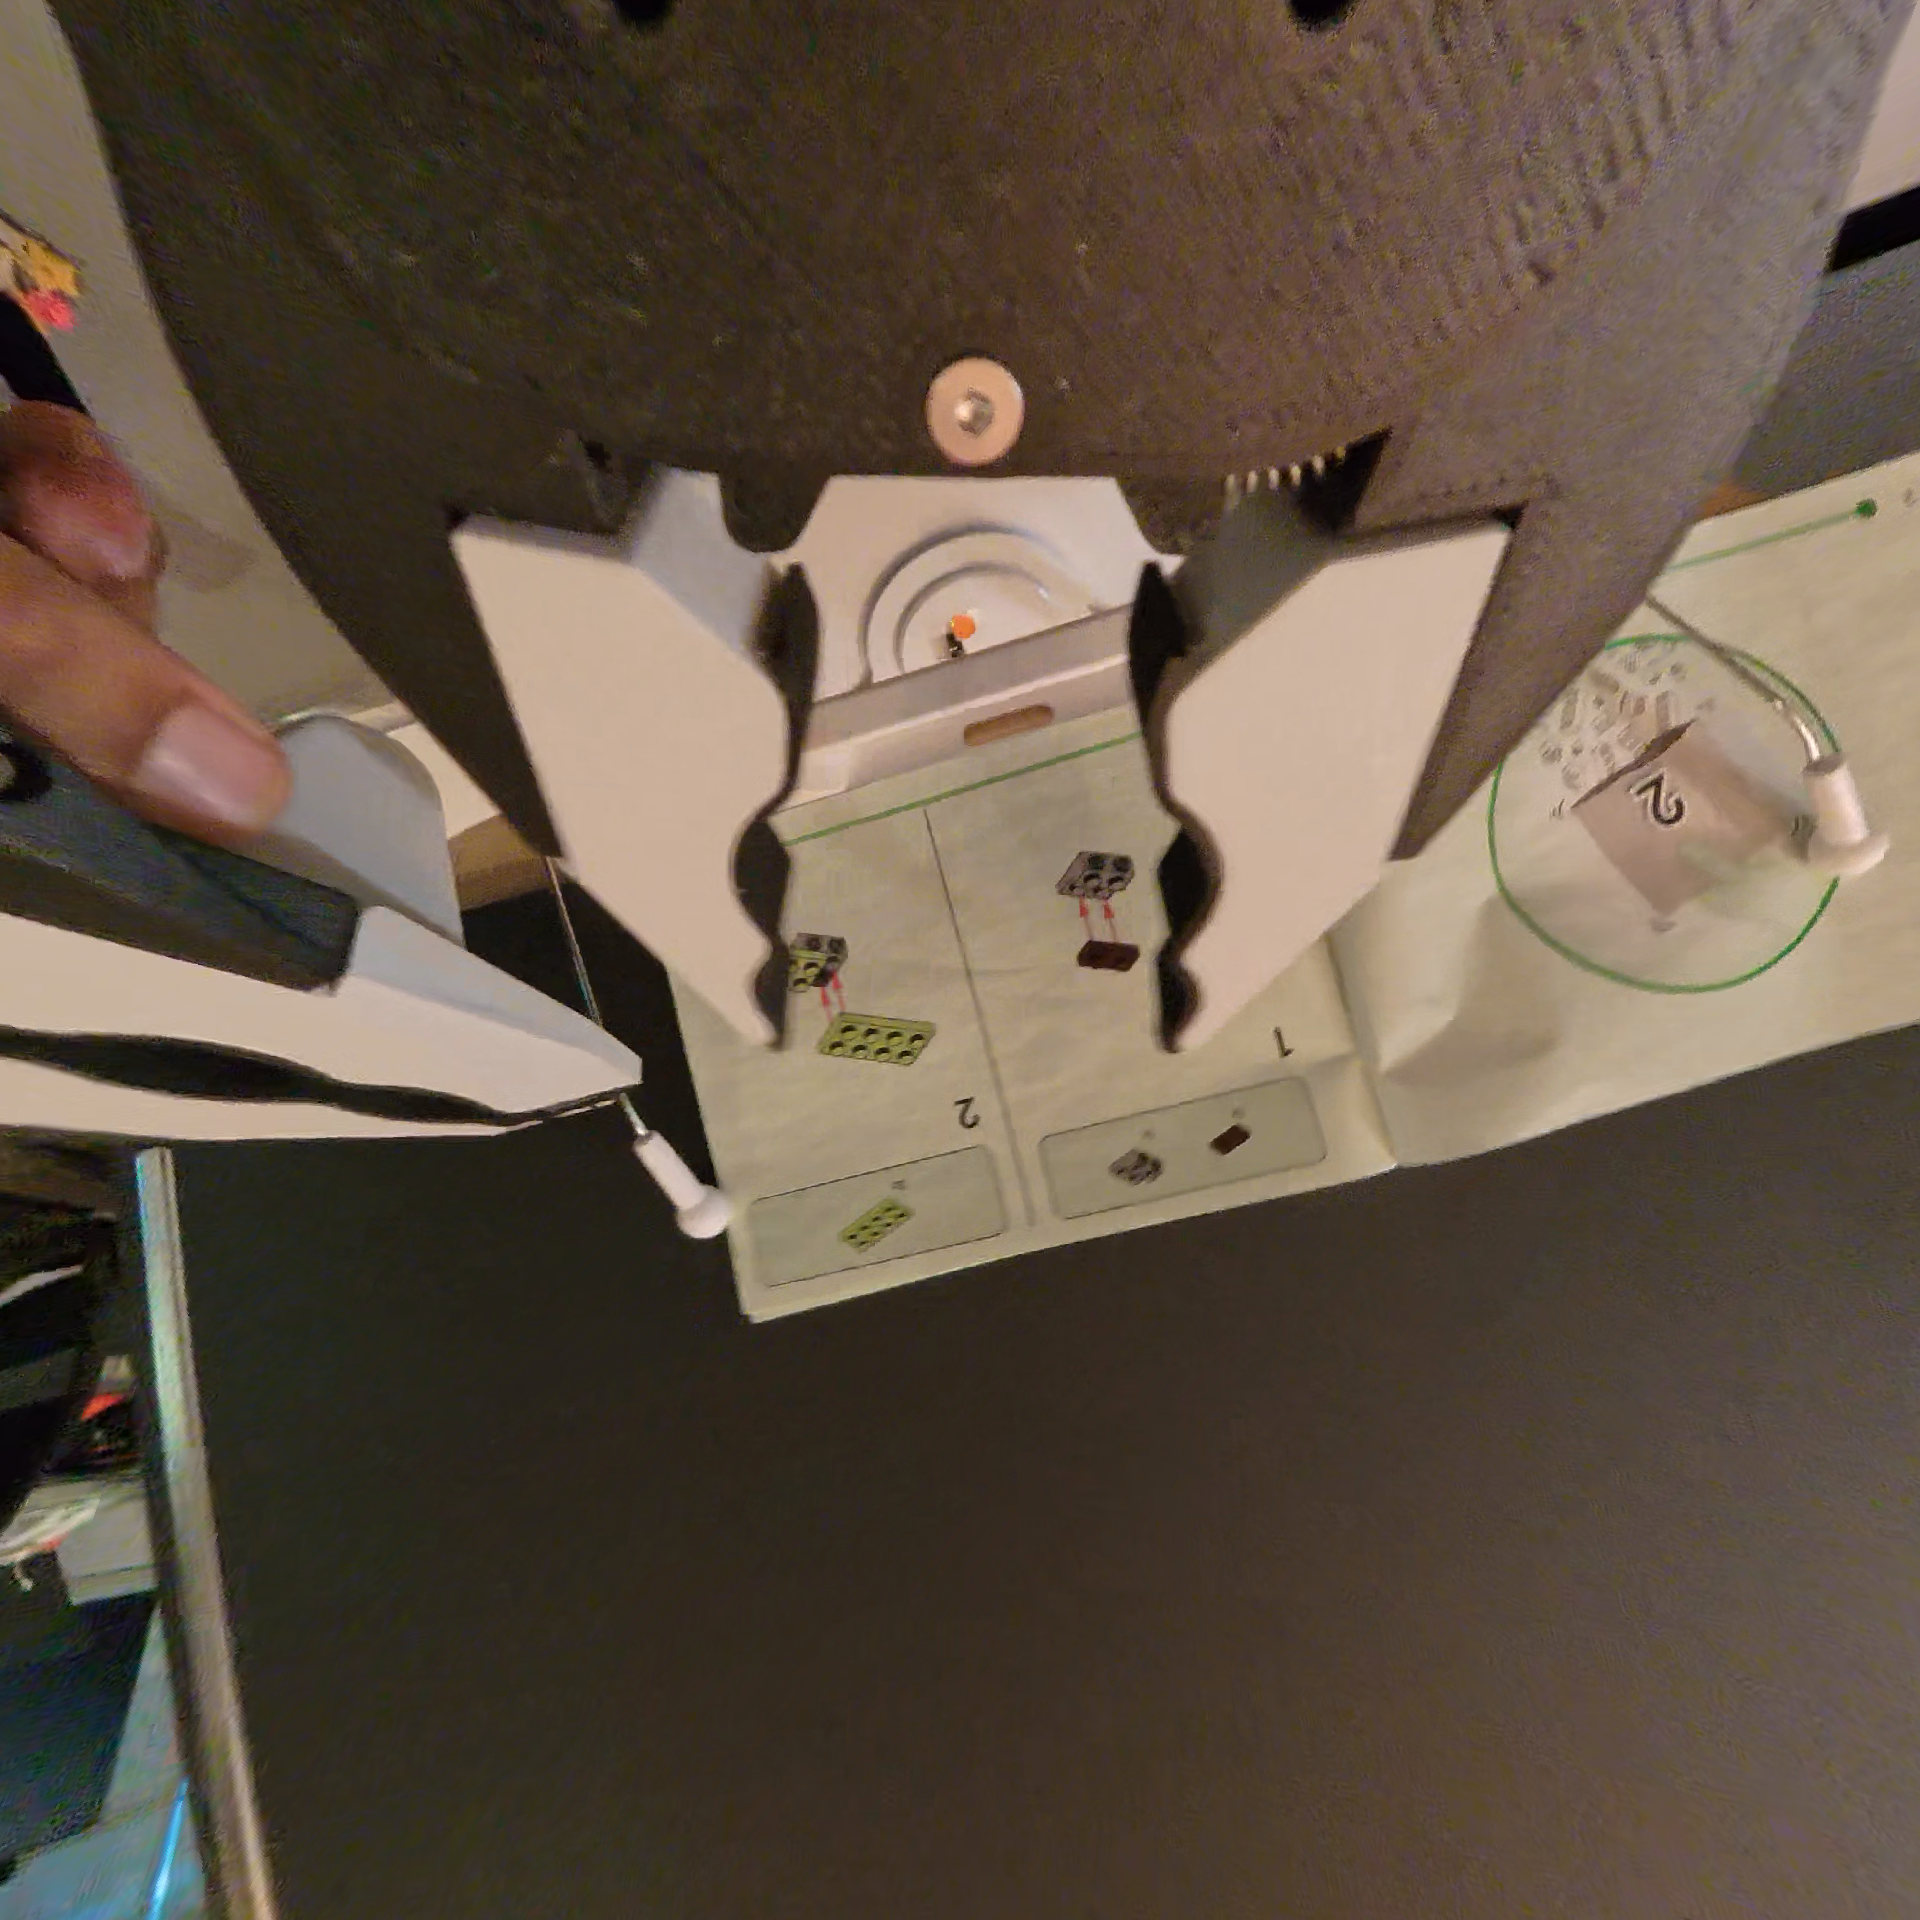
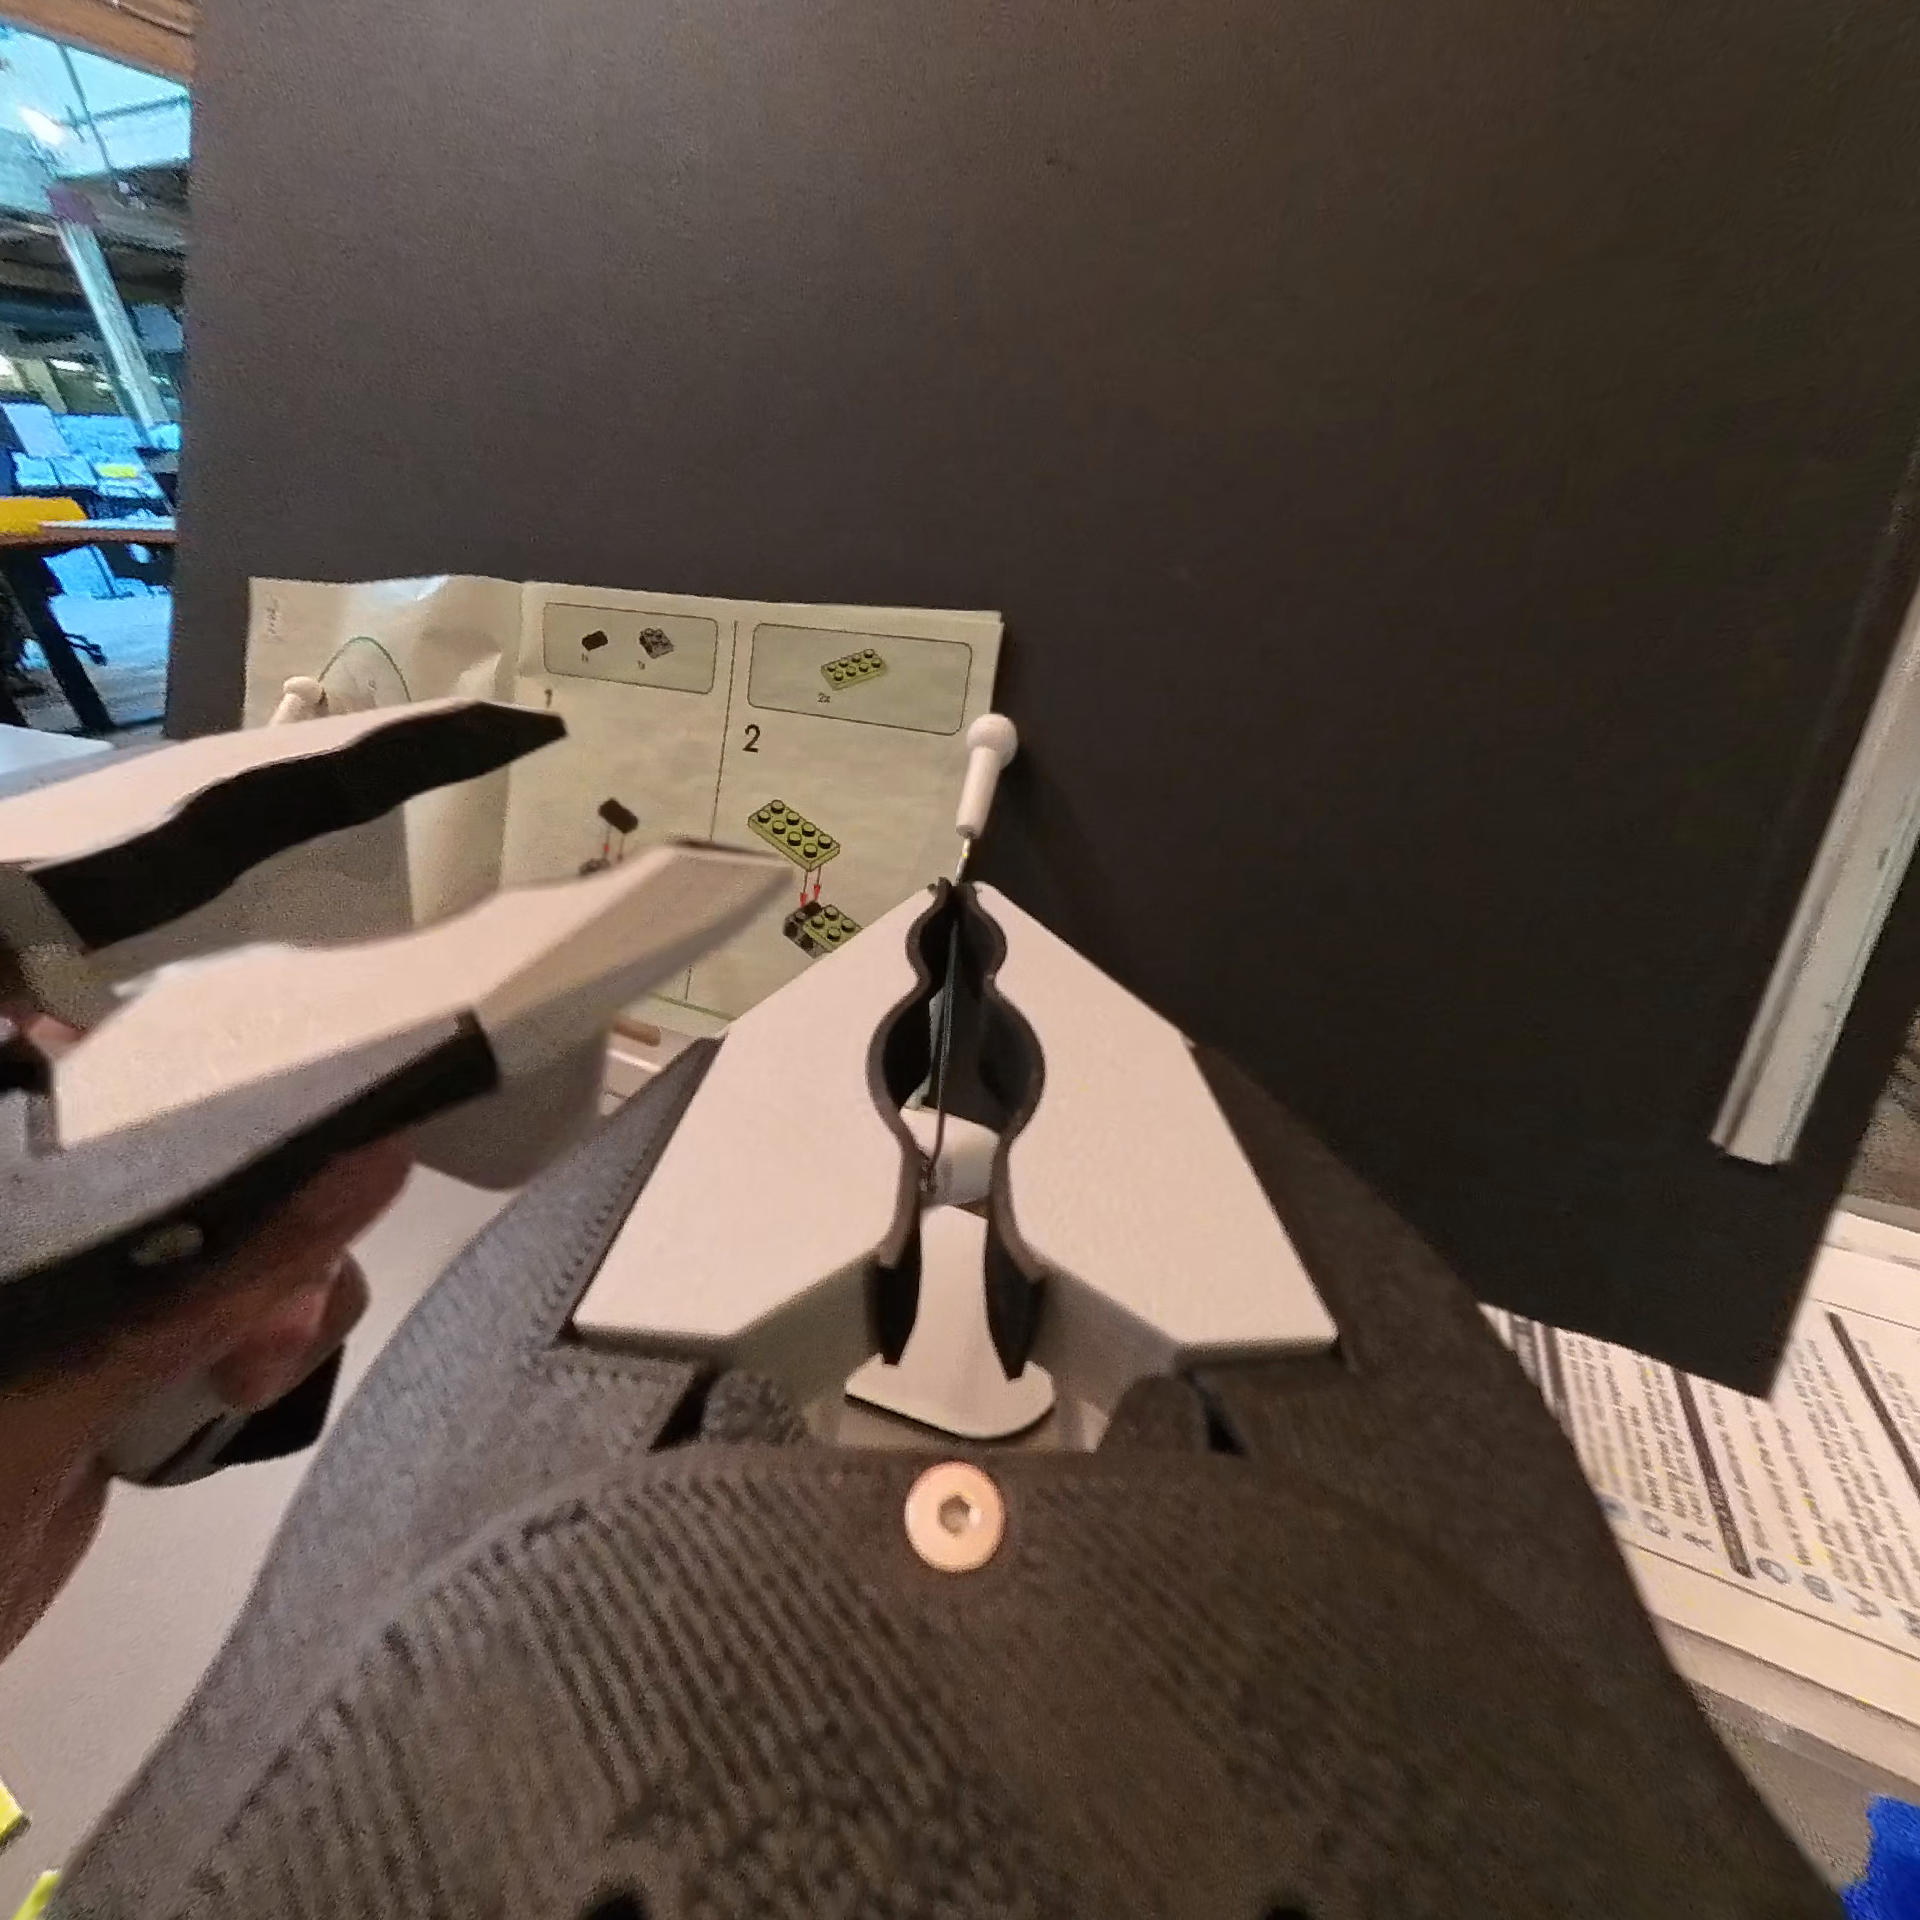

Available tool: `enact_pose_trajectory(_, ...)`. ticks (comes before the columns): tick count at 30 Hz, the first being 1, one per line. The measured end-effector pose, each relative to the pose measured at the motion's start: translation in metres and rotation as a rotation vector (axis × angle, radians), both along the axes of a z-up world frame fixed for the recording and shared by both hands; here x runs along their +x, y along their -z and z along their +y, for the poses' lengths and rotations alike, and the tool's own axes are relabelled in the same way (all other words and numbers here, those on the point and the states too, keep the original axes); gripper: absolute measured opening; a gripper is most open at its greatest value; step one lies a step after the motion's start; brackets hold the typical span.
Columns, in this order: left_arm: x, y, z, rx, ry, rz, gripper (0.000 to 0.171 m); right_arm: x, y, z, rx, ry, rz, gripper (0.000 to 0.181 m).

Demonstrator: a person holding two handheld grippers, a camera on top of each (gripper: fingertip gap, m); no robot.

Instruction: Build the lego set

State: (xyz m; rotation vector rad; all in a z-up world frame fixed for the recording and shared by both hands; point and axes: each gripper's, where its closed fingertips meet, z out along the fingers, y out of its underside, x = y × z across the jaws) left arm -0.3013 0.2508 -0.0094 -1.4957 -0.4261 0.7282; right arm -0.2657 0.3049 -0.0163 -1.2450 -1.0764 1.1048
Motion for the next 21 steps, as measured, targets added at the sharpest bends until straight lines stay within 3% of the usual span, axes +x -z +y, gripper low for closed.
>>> enact_pose_trajectory(3, -0.006, 0.010, 0.005, -0.094, -0.074, 0.051, 0.103, 0.000, 0.000, 0.000, -0.034, -0.015, 0.015, 0.000)
enact_pose_trajectory(6, -0.015, 0.026, 0.008, -0.145, -0.118, 0.045, 0.111, 0.001, 0.000, 0.002, -0.036, -0.015, 0.014, 0.000)
enact_pose_trajectory(13, -0.017, 0.026, 0.008, -0.139, -0.112, 0.021, 0.107, 0.002, 0.000, 0.004, -0.036, -0.014, 0.013, 0.000)
enact_pose_trajectory(18, -0.024, 0.019, -0.004, -0.090, -0.135, 0.006, 0.075, 0.002, 0.000, 0.004, -0.035, -0.016, 0.012, 0.000)
enact_pose_trajectory(21, -0.026, 0.019, -0.006, -0.090, -0.133, 0.007, 0.067, 0.002, 0.000, 0.004, -0.036, -0.016, 0.015, 0.000)
